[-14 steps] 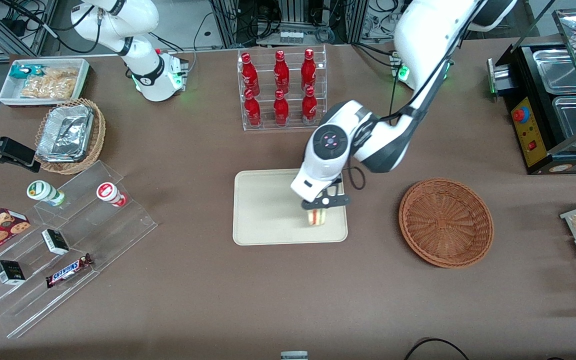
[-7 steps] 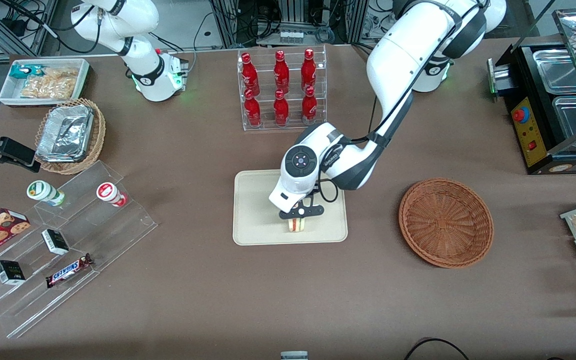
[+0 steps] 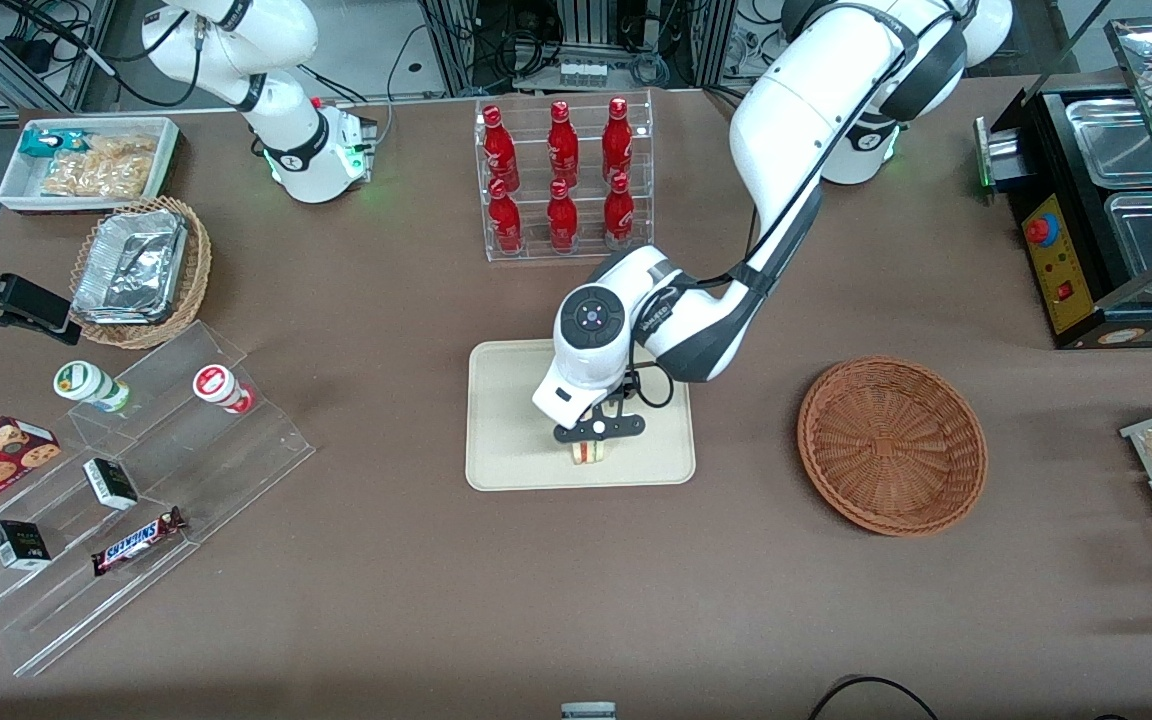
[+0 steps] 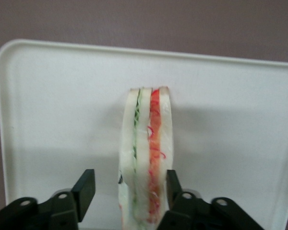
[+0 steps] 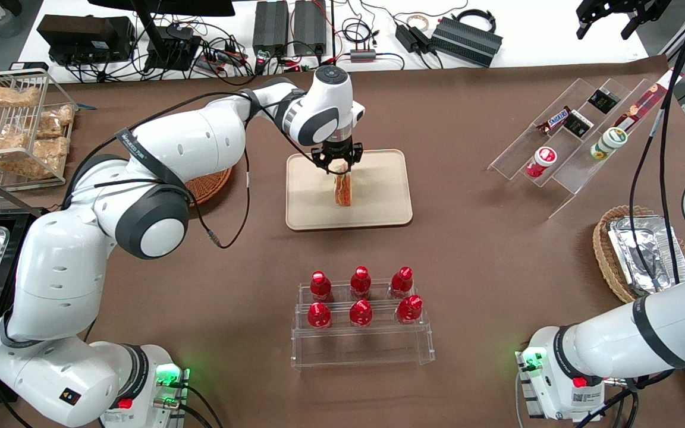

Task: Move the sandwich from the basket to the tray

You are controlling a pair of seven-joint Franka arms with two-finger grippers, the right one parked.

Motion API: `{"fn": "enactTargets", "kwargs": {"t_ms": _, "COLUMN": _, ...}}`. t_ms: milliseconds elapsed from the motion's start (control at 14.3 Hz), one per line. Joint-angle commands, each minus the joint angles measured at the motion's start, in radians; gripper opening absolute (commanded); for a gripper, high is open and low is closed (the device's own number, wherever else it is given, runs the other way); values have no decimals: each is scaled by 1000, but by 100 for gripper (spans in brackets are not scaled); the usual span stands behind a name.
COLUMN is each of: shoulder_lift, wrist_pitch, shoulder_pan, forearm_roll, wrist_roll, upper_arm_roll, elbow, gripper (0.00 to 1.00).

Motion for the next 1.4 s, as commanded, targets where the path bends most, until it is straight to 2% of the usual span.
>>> {"fn": "enactTargets", "kwargs": {"t_ms": 0, "shoulder_lift": -63, "wrist_pitch": -20, "shoulder_pan": 1, "forearm_roll": 33, "wrist_roll": -20, "upper_arm_roll": 26, "elbow": -5, "gripper": 100}}
{"fn": "enactTargets", "kwargs": {"t_ms": 210, "shoulder_lift": -178, "wrist_pitch": -113, "shoulder_pan": 14, "forearm_roll": 35, "wrist_roll": -5, "upper_arm_roll": 67, "elbow": -37, "gripper": 100}}
{"fn": "enactTargets", "kwargs": {"t_ms": 350, "shoulder_lift": -259, "wrist_pitch": -212, "shoulder_pan": 76, "forearm_roll": 26, "wrist_roll": 35, "upper_arm_roll": 69, "elbow": -58, "gripper": 100}}
{"fn": "enactTargets", "kwargs": {"t_ms": 490, "shoulder_lift": -363, "wrist_pitch": -245, "shoulder_pan": 136, "forearm_roll": 15, "wrist_roll": 115, "upper_arm_roll": 69, "elbow": -144, "gripper": 100}}
{"fn": "enactTargets", "kwargs": {"t_ms": 630, "shoulder_lift": -492, "wrist_pitch": -247, "shoulder_pan": 185, "forearm_roll": 15, "wrist_roll": 165, "upper_arm_roll": 69, "elbow": -292, "gripper": 100}}
{"fn": "enactTargets", "kwargs": {"t_ms": 770, "shoulder_lift": -598, "wrist_pitch": -254, "shoulder_pan": 276, "forearm_roll": 12, "wrist_roll": 281, "upper_arm_roll": 69, "elbow": -390, "gripper": 100}}
{"fn": "enactTargets", "kwargs": {"t_ms": 1190, "shoulder_lift": -747, "wrist_pitch": -504, "shoulder_pan": 523, "forearm_roll": -88, "wrist_roll": 651, "upper_arm_roll": 69, "elbow": -382, "gripper": 100}}
{"fn": "enactTargets", "kwargs": {"t_ms": 1330, "shoulder_lift": -767, "wrist_pitch": -584, "shoulder_pan": 570, "forearm_roll": -90, "wrist_roll": 687, "upper_arm_roll": 70, "elbow": -352, "gripper": 100}}
